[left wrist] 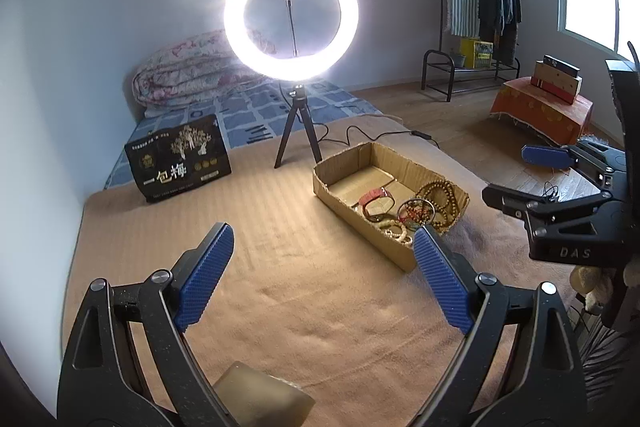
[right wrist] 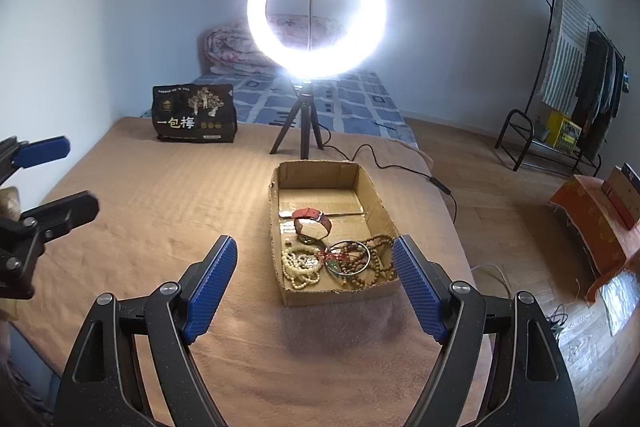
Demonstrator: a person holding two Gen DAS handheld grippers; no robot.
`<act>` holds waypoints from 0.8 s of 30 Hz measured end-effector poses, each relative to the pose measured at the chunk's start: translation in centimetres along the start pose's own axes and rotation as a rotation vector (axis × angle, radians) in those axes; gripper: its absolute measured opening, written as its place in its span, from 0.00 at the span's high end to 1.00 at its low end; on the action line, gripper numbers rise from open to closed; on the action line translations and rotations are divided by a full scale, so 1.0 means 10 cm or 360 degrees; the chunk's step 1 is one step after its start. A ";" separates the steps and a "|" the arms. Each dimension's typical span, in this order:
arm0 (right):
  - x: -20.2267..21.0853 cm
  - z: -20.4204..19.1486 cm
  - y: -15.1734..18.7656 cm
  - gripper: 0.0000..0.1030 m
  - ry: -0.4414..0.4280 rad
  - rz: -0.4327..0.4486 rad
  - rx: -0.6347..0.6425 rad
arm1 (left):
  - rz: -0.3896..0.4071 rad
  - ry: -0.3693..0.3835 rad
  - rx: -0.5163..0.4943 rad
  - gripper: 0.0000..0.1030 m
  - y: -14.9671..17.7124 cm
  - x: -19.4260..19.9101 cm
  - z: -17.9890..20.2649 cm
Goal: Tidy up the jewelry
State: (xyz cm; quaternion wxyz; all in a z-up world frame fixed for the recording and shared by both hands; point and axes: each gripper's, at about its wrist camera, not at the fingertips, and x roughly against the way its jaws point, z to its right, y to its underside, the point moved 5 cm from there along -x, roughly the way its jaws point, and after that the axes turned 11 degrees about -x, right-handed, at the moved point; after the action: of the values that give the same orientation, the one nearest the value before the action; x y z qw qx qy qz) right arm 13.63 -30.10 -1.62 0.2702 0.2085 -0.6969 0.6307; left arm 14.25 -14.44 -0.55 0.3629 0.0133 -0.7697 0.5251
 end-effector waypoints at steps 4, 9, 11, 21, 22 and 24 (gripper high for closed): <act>-0.03 0.04 0.01 0.22 0.0020 -0.0001 -0.0026 | -0.0026 -0.0012 0.0013 0.02 0.08 -0.01 0.02; -0.05 0.05 0.01 0.22 0.0025 -0.0009 -0.0040 | -0.0039 -0.0030 0.0024 0.01 0.11 -0.03 0.00; -0.05 0.06 0.01 0.22 0.0029 -0.0010 -0.0045 | -0.0048 -0.0041 0.0028 0.01 0.12 -0.06 -0.01; -0.05 0.07 0.01 0.22 0.0048 -0.0020 -0.0041 | -0.0069 -0.0064 0.0026 0.01 0.14 -0.10 -0.03; -0.06 0.08 0.01 0.22 0.0048 -0.0021 -0.0044 | -0.0066 -0.0064 0.0028 0.01 0.14 -0.10 -0.03; -0.06 0.08 0.00 0.22 0.0049 -0.0021 -0.0046 | -0.0064 -0.0060 0.0030 0.01 0.14 -0.10 -0.02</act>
State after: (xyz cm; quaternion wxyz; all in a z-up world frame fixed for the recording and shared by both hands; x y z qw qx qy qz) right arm 13.97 -30.88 -2.06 0.2880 0.1996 -0.7004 0.6218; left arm 14.52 -13.96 -2.21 0.3587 0.0419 -0.7709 0.5247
